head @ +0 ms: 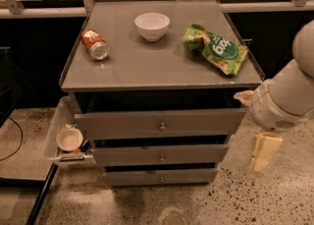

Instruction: Open middle drawer

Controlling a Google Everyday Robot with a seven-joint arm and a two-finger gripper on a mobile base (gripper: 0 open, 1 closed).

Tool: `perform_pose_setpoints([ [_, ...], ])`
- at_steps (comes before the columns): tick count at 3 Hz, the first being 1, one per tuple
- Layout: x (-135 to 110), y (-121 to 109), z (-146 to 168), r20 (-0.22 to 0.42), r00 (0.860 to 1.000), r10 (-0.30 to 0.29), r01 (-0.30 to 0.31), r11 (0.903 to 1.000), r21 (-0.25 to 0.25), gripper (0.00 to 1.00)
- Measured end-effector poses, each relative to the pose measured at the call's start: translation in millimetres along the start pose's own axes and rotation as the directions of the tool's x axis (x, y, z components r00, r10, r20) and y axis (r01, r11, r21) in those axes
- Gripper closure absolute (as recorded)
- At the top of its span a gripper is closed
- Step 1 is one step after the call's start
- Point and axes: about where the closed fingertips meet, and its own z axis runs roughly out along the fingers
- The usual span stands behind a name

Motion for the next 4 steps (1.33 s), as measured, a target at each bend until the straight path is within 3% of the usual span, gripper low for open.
perform_pose_setpoints([
  [2, 0.3, 1.5, 1.7, -0.009, 1.000, 0.006, -0.006, 0.9999, -0.010, 0.00],
  [3, 15.7, 0.6, 28.5, -0.016, 0.998, 0.053, -0.053, 0.9986, 0.006, 0.00],
  [4, 41.0, 1.9, 77.3, -0.007, 0.997, 0.074, -0.073, 0.9966, 0.036, 0.00],
])
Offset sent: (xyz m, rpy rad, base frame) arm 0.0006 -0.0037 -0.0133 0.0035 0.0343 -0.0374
